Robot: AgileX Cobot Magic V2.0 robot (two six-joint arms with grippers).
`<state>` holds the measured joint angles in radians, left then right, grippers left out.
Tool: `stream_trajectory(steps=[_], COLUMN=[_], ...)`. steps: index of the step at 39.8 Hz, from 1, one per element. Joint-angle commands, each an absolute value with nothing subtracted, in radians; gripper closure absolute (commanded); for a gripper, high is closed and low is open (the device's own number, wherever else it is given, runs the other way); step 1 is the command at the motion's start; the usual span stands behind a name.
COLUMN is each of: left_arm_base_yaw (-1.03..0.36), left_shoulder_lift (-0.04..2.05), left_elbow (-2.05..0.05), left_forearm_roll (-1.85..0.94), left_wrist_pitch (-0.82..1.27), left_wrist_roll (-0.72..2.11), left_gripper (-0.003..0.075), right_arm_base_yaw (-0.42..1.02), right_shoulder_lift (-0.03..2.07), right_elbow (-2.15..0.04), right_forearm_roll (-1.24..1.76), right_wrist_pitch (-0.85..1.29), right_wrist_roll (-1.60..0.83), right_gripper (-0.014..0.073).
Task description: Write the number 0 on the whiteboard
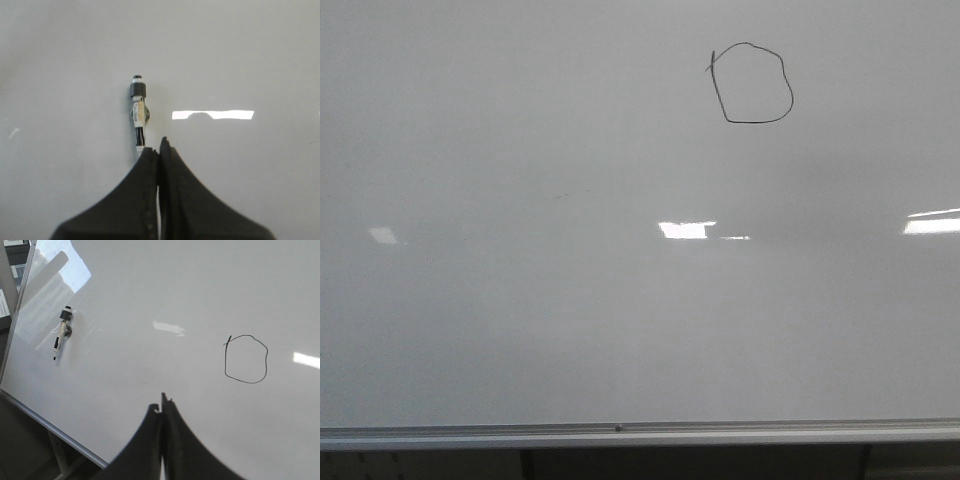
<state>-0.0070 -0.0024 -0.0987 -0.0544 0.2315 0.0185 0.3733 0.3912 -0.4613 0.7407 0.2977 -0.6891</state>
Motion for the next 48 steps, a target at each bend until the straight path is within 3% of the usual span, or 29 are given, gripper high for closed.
stream_trajectory(steps=[1,7,48], left_arm_base_yaw=[-0.015,-0.015,-0.015], left_shoulder_lift=[-0.018,-0.022,-0.021], left_elbow=[-0.065,0.029,0.027], left_forearm_roll=[-0.024,-0.026,-0.026], left_wrist_pitch=[0.097,0.000,0.025], left_wrist_roll=[-0.042,-0.046,-0.046], left_gripper=[0.0740,0.0740,0.0740], right_arm_base_yaw=[0.368,0.368,0.368], right_shoulder_lift=[0.396,0.396,0.396], right_elbow=[-0.487,-0.487,-0.487], right_forearm_roll=[0.760,0.760,0.760], right_wrist_pitch=[0.232,0.232,0.232], right_wrist_roll=[-0.688,-0.688,-0.688], right_gripper=[0.0662,0.0662,0.0662])
